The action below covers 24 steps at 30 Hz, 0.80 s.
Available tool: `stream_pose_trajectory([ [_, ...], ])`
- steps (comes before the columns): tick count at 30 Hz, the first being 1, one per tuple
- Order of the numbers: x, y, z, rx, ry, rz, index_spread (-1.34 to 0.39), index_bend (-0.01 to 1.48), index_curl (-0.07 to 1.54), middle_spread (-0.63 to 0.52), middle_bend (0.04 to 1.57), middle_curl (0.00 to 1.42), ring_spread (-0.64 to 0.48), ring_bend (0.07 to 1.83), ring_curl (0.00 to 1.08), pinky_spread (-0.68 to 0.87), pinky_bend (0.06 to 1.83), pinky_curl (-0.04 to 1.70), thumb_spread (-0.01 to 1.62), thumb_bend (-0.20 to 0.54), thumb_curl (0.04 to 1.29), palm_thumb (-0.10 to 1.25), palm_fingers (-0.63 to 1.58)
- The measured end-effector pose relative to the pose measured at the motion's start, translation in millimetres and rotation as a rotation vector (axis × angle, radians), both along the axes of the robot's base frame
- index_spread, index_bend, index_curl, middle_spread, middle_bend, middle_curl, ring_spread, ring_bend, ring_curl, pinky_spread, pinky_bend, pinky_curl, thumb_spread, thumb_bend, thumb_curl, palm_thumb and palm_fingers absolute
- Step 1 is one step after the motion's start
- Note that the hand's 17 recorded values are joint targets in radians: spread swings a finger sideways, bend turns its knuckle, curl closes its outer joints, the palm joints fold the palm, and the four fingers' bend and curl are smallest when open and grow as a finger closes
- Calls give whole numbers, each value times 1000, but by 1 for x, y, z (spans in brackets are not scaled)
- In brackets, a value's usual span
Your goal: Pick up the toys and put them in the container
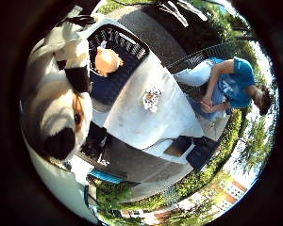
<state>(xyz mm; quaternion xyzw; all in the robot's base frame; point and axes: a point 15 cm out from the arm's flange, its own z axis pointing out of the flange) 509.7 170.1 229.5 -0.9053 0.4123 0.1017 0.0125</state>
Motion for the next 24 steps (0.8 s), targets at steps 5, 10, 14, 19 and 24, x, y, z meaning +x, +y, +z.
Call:
stream_pose_trajectory([
  [5, 26, 50, -60, -12, -6, 27, -721, 663, 1349, -115, 1348, 876, -50, 1530, 735, 158, 1557, 798, 1157, -24, 747, 836, 743],
  [10, 19, 66, -115, -46, 62, 43, -645, 429, 1211, -73, 957, 723, 54, 1318, 659, 250, 1468, 770, 1154, -40, 678, 790, 216],
  [14, 10, 64, -136, -79, 98, 75, -568, 261, 1000, -16, 578, 531, 177, 1003, 485, 345, 1245, 640, 1144, -45, 592, 705, -182],
  [19, 2, 48, -139, -88, 146, 78, -540, 118, 772, 34, 316, 415, 245, 723, 356, 410, 1094, 533, 1137, -34, 517, 676, -187],
  [24, 23, 17, -105, -54, 98, 29, -511, 105, 577, 48, 187, 367, 276, 605, 307, 454, 992, 460, 1134, -29, 466, 678, -117],
])
